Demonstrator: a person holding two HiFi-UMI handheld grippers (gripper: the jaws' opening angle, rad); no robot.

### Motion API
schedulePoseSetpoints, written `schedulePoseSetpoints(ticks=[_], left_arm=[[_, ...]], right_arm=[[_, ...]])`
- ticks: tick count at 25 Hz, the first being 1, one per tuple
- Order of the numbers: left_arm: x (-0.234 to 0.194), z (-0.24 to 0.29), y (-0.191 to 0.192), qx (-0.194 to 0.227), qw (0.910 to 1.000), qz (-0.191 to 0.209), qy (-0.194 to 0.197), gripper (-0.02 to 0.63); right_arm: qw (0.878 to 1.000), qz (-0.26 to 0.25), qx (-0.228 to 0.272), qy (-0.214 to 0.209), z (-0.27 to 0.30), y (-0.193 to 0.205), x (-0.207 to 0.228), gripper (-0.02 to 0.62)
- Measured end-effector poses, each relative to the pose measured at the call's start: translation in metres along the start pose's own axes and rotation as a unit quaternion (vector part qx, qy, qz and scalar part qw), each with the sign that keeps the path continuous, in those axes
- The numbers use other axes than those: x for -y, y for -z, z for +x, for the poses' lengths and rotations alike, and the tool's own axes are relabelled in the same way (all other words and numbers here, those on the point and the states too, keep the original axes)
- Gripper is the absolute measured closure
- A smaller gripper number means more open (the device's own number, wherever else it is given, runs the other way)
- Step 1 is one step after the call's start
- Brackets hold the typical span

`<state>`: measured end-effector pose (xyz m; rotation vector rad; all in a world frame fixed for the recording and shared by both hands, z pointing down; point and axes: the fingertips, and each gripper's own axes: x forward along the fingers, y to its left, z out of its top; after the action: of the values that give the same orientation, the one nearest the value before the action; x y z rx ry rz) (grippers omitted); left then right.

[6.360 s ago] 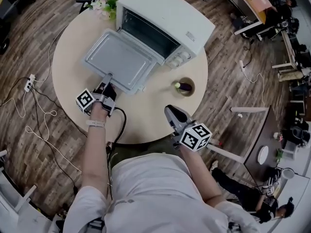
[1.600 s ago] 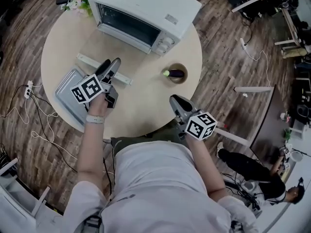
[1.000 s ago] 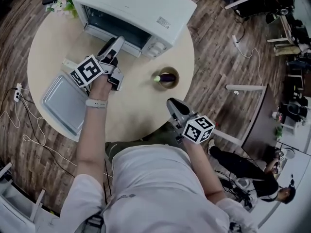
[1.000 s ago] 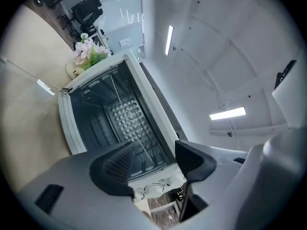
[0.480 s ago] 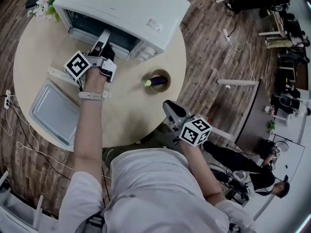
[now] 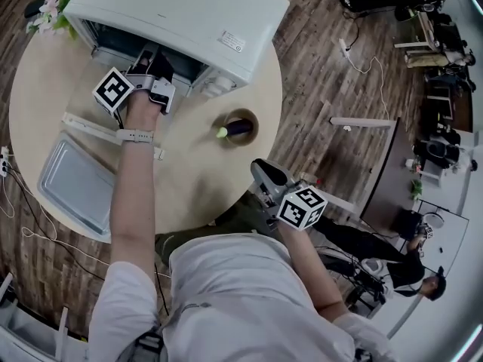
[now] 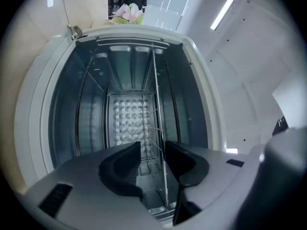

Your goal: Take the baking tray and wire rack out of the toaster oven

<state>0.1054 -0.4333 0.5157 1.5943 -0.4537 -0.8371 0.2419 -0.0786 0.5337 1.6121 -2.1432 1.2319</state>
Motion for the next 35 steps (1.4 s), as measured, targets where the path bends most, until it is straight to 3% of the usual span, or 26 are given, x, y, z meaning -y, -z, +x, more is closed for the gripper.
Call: schedulePoseSetpoints(ticks=[4, 7, 11, 35], left_arm=[[-0.006, 0.011, -0.006, -0.002, 1.0000, 0.000, 0.001, 0.477], [-0.015, 0.013, -0.011, 0.000, 0.9999, 0.007, -0.008, 0.525], [0.006, 0.018, -0.005, 0.006, 0.9993, -0.025, 0.028, 0.578], [0.023, -0.054, 0.001, -0.009, 0.9985, -0.052, 0.016, 0.589]], right_arm=[[1.000, 0.003, 0.002, 0.003, 0.000, -0.001, 0.000, 0.546], [1.000, 0.004, 0.006, 0.007, -0.001, -0.001, -0.002, 0.546], [1.000, 0.006, 0.008, 0.011, -0.004, 0.000, -0.004, 0.546], [1.000, -0.006, 0.028, -0.008, -0.014, 0.026, -0.055, 0.546]])
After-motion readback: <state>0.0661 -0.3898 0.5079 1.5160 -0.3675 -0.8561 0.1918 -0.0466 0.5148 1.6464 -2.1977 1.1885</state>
